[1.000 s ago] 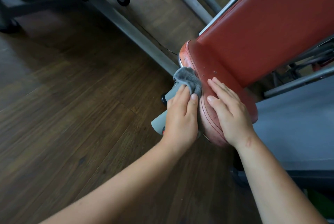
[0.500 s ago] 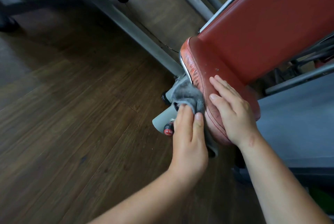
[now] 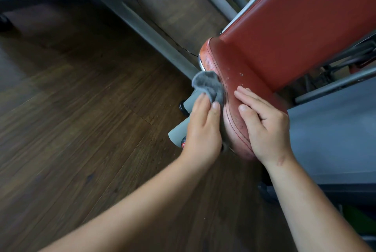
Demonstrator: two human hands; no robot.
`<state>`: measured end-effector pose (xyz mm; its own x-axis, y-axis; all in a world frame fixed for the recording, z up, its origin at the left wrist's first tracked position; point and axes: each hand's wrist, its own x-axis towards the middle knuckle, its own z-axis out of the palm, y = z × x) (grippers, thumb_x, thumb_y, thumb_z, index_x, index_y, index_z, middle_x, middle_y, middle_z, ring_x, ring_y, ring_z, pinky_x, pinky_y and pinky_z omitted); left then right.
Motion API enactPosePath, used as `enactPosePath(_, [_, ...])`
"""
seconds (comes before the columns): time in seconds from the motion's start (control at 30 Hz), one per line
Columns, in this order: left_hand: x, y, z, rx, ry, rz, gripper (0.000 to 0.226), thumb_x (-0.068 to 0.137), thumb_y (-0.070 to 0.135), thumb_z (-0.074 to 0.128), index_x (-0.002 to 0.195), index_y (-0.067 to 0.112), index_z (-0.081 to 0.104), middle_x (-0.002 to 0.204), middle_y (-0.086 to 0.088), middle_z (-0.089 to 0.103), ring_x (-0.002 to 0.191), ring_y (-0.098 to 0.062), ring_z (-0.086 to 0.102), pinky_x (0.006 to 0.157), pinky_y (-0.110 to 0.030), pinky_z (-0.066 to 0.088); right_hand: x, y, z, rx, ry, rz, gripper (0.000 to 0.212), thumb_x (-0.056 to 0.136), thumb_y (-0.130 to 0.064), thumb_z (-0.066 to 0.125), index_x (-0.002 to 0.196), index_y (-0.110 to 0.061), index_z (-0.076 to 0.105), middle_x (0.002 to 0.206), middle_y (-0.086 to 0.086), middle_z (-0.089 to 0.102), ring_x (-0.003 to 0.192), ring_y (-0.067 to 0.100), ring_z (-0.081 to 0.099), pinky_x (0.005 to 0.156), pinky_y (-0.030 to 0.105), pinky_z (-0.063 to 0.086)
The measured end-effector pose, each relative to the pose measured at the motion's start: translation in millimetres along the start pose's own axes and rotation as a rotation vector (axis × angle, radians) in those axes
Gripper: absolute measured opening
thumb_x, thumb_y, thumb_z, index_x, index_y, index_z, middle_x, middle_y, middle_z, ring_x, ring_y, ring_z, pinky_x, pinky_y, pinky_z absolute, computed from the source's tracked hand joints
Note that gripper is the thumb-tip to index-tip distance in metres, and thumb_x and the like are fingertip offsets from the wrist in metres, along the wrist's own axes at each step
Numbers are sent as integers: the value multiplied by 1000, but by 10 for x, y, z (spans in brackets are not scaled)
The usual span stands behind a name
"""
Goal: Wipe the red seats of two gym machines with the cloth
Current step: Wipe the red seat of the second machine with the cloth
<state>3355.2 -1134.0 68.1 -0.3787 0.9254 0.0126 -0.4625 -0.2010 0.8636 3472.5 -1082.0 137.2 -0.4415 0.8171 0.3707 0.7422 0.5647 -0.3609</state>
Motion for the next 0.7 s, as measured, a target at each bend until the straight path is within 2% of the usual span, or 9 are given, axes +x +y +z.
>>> enactPosePath(0.07, [-7, -1, -17, -52, 9, -47, 34, 107, 26, 40, 130, 14, 61, 127, 2, 64, 126, -17, 58, 113, -49, 44, -10, -1, 10, 16, 5, -15, 30, 98, -10, 58, 123, -11, 74, 133, -2, 69, 132, 6, 58, 115, 29, 43])
enactPosePath(0.13, [-273, 6, 68, -47, 46, -90, 24, 107, 25, 40, 113, 12, 60, 111, -1, 59, 110, -18, 57, 105, -51, 46, -5, 3, 0, 26, 9, -22, 29, 98, -8, 58, 122, -10, 75, 132, -1, 69, 131, 8, 59, 114, 31, 44])
enactPosePath(0.2, [-496, 45, 140, -16, 59, -91, 20, 108, 26, 40, 103, 13, 54, 106, -3, 54, 106, -21, 54, 102, -53, 45, 1, 7, -8, 34, -3, -22, 29, 98, -8, 58, 122, -10, 74, 132, 0, 69, 132, 9, 59, 114, 32, 44])
enactPosePath(0.3, [-292, 13, 91, 70, 37, -14, 22, 107, 26, 40, 106, 11, 57, 109, 1, 57, 108, -18, 55, 103, -51, 44, -1, 7, -11, 31, -12, -13, 29, 99, -10, 57, 123, -12, 74, 133, -1, 69, 132, 8, 59, 115, 33, 44])
enactPosePath(0.43, [143, -36, -57, 80, -27, -16, 33, 106, 21, 42, 131, 12, 61, 137, 1, 58, 134, -15, 51, 119, -48, 38, 8, 7, -1, 20, -12, -17, 29, 98, -13, 58, 122, -14, 75, 131, -3, 69, 129, 9, 61, 113, 37, 46])
enactPosePath(0.47, [70, -33, -41, 61, -22, -31, 32, 106, 21, 41, 131, 13, 61, 136, 2, 59, 133, -14, 51, 118, -46, 38, 14, 6, -4, 20, -10, -19, 29, 98, -14, 58, 121, -14, 75, 131, -3, 70, 128, 9, 61, 113, 38, 47])
enactPosePath(0.6, [-450, 43, 80, 69, 13, -3, 16, 109, 17, 42, 111, 15, 57, 109, 10, 54, 109, -8, 51, 105, -37, 43, 36, -12, -21, 6, -15, -20, 29, 97, -14, 59, 120, -14, 75, 130, -3, 70, 127, 9, 62, 112, 39, 47])
enactPosePath(0.7, [-243, -14, 42, 87, -5, 15, 25, 108, 20, 42, 125, 15, 60, 125, 6, 57, 123, -7, 52, 113, -37, 41, 35, -19, -19, -4, -16, -17, 29, 96, -14, 59, 120, -15, 75, 131, -4, 70, 127, 9, 62, 112, 37, 47])
